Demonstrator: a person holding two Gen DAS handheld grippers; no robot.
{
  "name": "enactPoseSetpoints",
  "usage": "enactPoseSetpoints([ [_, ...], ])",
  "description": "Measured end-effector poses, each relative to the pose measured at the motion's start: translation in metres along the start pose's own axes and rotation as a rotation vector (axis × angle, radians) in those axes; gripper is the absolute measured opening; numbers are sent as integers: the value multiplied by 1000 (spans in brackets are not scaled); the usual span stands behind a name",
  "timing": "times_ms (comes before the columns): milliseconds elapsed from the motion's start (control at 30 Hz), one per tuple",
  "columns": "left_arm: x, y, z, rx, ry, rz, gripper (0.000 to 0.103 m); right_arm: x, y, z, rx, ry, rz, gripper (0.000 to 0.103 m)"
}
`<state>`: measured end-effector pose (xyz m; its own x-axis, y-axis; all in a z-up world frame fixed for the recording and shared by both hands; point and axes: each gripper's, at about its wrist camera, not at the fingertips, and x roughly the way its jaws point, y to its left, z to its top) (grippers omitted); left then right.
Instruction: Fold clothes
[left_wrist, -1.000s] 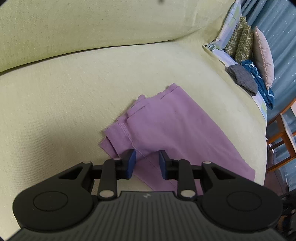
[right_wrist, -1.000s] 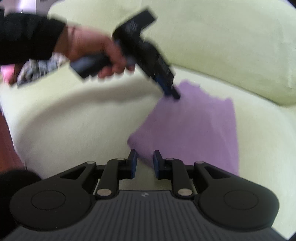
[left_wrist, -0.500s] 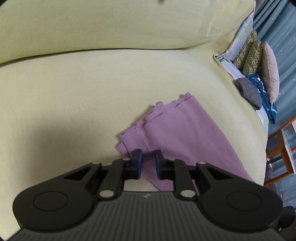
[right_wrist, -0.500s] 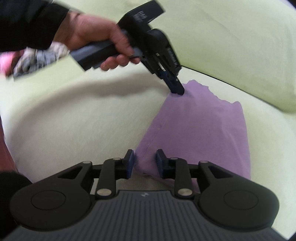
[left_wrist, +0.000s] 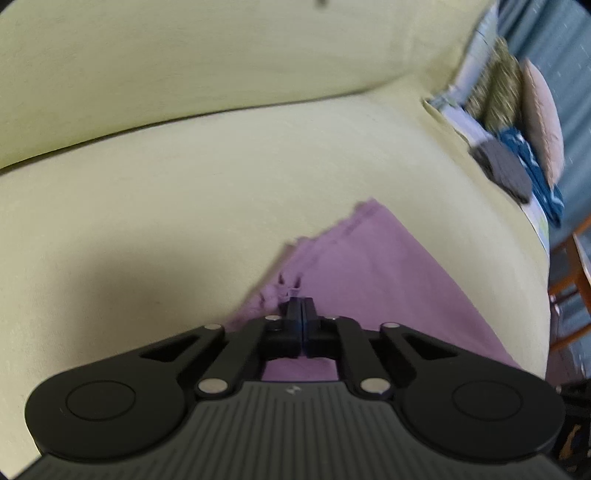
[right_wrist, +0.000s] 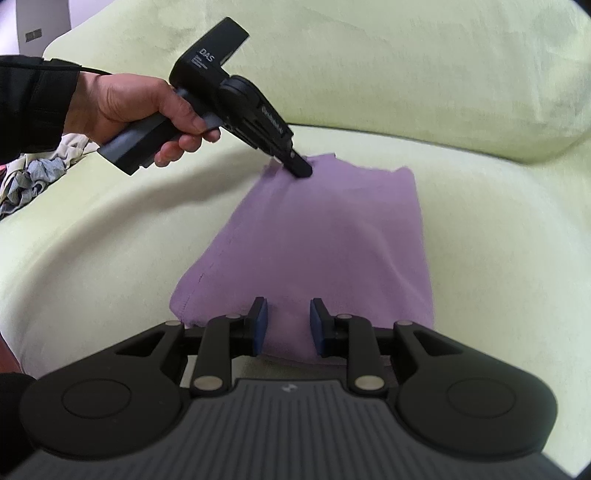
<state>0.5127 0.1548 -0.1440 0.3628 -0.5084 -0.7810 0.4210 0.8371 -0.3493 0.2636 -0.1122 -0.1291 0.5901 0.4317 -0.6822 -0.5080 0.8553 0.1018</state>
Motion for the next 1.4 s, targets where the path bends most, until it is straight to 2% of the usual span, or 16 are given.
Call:
enactPoseSetpoints([
  [133, 4, -11, 2, 46, -22, 54, 7, -15, 5, 6, 27, 15, 11, 21],
  [333, -1, -13, 3, 30, -14, 66, 8, -26, -15, 1, 69, 28, -6, 21],
  [367, -4, -18, 5, 27, -16, 60, 24, -28, -18, 0, 74, 26, -3, 21],
  [433, -9, -35, 10, 44, -33, 29, 44, -34, -25, 2, 93, 4, -5, 21],
  [600, 6, -74, 22, 131, -6, -30, 44, -41, -47, 6, 175, -50, -51, 22],
  [700, 34, -89, 31, 152, 30, -50, 44, -29, -53, 3, 199, -7, -49, 21],
  [800, 52, -90, 32, 161, 45, -22, 45, -27, -52, -1, 199, -9, -49, 22],
  [1000, 58, -90, 36, 167, 14, 7, 45, -27, -52, -1, 204, -12, -44, 22],
  [1100, 52, -89, 39, 117, -2, 1, 46, -28, -56, 4, 216, -2, -39, 22],
  [1233, 29, -81, 40, 105, -27, -6, 56, -44, -53, 13, 209, -23, -42, 22],
  [1400, -6, -63, 8, 155, 24, 28, 57, -39, -30, 39, 153, -47, -7, 22],
])
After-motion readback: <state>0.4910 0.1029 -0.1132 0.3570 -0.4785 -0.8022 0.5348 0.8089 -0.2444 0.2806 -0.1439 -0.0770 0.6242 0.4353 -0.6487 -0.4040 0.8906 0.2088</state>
